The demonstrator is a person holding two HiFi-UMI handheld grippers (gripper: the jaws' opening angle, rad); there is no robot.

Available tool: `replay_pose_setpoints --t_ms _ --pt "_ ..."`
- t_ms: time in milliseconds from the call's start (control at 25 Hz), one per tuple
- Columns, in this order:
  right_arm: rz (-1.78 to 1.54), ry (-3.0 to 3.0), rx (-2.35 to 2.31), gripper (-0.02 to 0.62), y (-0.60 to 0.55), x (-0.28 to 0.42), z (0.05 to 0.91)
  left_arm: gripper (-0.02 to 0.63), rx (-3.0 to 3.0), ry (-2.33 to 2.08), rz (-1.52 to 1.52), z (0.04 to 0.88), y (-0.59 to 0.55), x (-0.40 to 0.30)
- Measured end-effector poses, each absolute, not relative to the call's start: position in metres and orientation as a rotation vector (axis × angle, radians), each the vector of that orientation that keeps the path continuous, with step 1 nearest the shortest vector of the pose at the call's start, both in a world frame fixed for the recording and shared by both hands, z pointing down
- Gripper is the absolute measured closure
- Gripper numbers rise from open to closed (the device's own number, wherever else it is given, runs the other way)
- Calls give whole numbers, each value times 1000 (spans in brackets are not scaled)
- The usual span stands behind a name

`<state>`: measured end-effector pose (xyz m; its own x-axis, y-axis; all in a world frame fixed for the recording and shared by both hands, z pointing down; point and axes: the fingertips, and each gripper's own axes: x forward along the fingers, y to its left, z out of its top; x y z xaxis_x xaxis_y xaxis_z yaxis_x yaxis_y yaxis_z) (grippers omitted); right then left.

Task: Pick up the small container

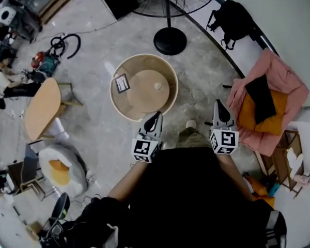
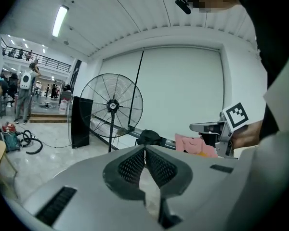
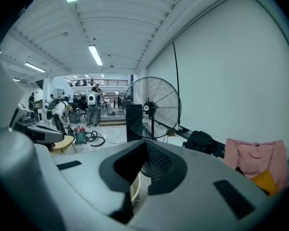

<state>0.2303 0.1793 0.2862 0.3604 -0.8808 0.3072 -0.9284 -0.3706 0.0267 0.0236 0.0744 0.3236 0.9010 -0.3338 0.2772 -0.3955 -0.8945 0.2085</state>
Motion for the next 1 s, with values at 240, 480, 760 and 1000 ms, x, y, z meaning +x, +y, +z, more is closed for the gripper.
replay_pose_setpoints --t_ms 240,480,760,1000 --pt "364 -1822 2291 574 157 253 288 581 2759 -697 373 327 80 37" --pt "384 -1939 2203 574 143 265 302 581 2717 -849 378 332 82 43" --pt "387 -2032 2110 574 124 273 315 581 2666 -992 384 342 75 39" --pt "466 -2040 2040 574 104 245 336 581 2610 -986 383 372 58 26"
